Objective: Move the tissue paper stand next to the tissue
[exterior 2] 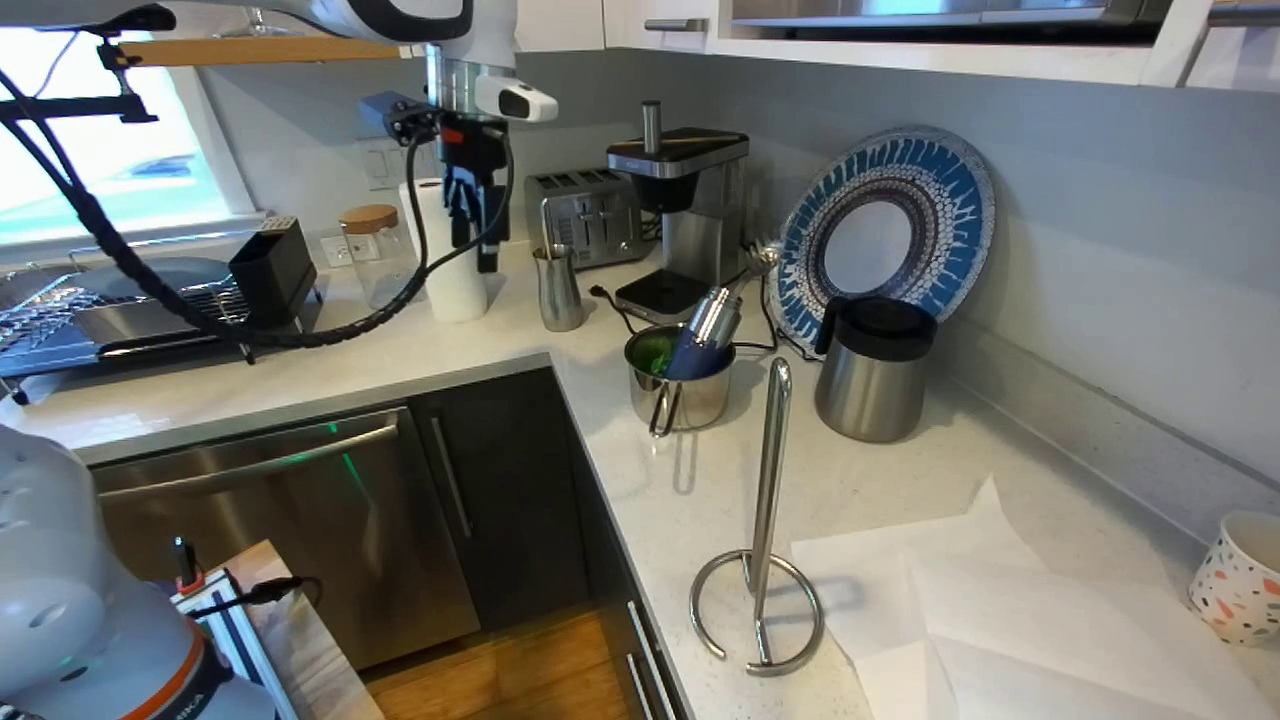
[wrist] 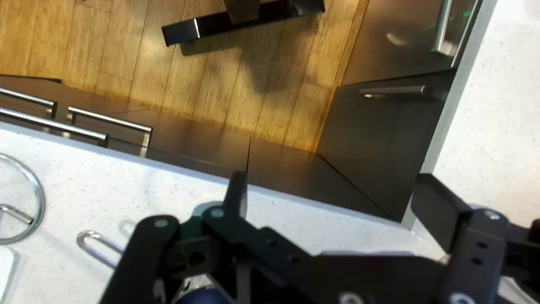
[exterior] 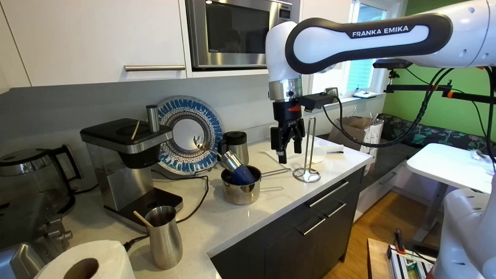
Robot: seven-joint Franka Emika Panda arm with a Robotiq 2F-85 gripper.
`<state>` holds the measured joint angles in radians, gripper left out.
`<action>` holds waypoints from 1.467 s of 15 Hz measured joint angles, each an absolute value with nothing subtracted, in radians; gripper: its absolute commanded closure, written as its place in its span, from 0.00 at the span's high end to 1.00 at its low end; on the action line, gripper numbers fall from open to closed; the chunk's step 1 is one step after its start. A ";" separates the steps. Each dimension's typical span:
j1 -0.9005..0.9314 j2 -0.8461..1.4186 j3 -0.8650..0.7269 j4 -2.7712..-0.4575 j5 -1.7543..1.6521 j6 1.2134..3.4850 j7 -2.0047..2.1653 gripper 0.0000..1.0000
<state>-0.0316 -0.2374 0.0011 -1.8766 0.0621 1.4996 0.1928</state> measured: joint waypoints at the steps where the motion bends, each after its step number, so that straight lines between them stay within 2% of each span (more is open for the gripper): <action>1: -0.045 -0.227 -0.021 -1.847 0.062 1.501 0.177 1.00; 8: -0.144 -0.107 -0.159 -1.607 0.026 1.497 0.092 1.00; 11: -0.168 -0.070 -0.190 -1.544 -0.086 1.457 -0.086 1.00; 18: -0.236 -0.065 -0.289 -1.572 -0.247 1.552 -0.606 1.00; 22: -0.257 -0.065 -0.313 -1.584 -0.247 1.593 -0.706 1.00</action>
<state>-0.2571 -0.0652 -0.3130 -1.5836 -0.2472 1.5929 -0.7063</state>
